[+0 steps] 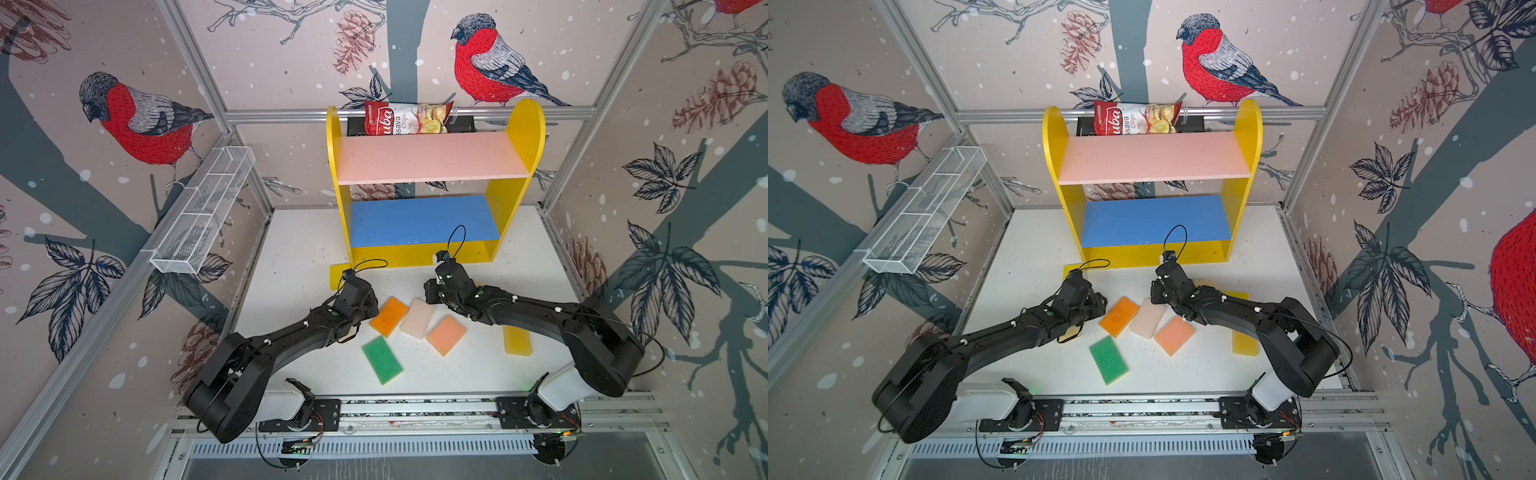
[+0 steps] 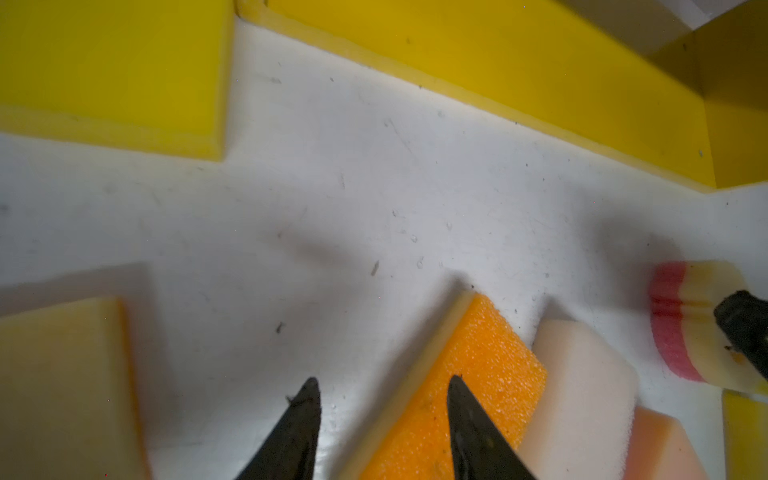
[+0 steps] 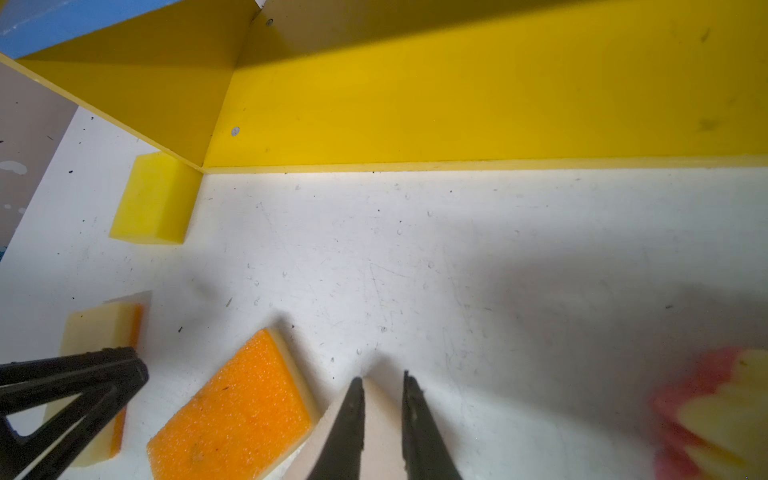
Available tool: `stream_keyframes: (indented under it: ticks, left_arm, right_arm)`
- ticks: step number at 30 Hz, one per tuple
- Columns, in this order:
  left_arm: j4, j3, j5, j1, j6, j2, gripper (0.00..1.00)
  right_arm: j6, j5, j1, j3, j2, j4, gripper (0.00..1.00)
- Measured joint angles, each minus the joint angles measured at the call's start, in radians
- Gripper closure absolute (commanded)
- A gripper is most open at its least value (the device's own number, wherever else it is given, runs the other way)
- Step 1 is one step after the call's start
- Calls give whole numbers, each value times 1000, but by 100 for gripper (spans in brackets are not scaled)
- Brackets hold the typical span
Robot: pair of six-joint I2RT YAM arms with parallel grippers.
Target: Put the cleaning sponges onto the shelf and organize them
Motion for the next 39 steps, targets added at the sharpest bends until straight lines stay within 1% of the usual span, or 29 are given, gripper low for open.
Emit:
stream_keyframes:
  ticks: [1, 6, 8, 10, 11, 13, 15, 17, 22, 26, 29, 31, 35, 39]
  left_arm:
    - [5, 0, 6, -5, -2, 15, 49]
    - [38, -1, 51, -35, -8, 76, 48]
    - [46, 0, 54, -44, -8, 88, 47]
    - [54, 0, 63, -54, -9, 96, 48]
    - [59, 1, 72, -60, -9, 103, 51]
    - [72, 2, 78, -69, -18, 121, 61]
    - [96, 3, 98, -71, -31, 138, 75]
    - [121, 4, 103, -72, -35, 154, 85]
    - [123, 37, 107, -73, -51, 186, 100]
    - [85, 75, 88, -68, -51, 193, 100]
    - [57, 100, 58, -51, -50, 189, 100]
    - [31, 115, 37, -28, -42, 179, 100]
    - [23, 133, 13, 40, -24, 154, 100]
    - [26, 171, -9, 77, 5, 166, 100]
  right_arm:
    - [0, 0, 0, 2, 2, -1, 81]
    - [-1, 3, -1, 19, 14, -4, 81]
    - [-1, 3, -2, 30, 23, -6, 81]
    - [-1, 4, -4, 37, 30, -6, 81]
    - [-1, 3, -5, 40, 34, -7, 81]
    - [-1, 3, -5, 45, 42, -8, 81]
    - [-1, 3, -6, 48, 49, -8, 81]
    - [-1, 3, -6, 49, 55, -8, 81]
    - [-1, 2, -9, 62, 61, -10, 81]
    - [-2, -8, -13, 62, 61, -11, 80]
    - [-5, -45, -13, 37, 45, 8, 78]
    - [-8, -74, -13, 15, 31, 27, 76]
    - [-9, -143, -13, -8, 17, 87, 68]
    - [-9, -189, -11, -11, 21, 124, 65]
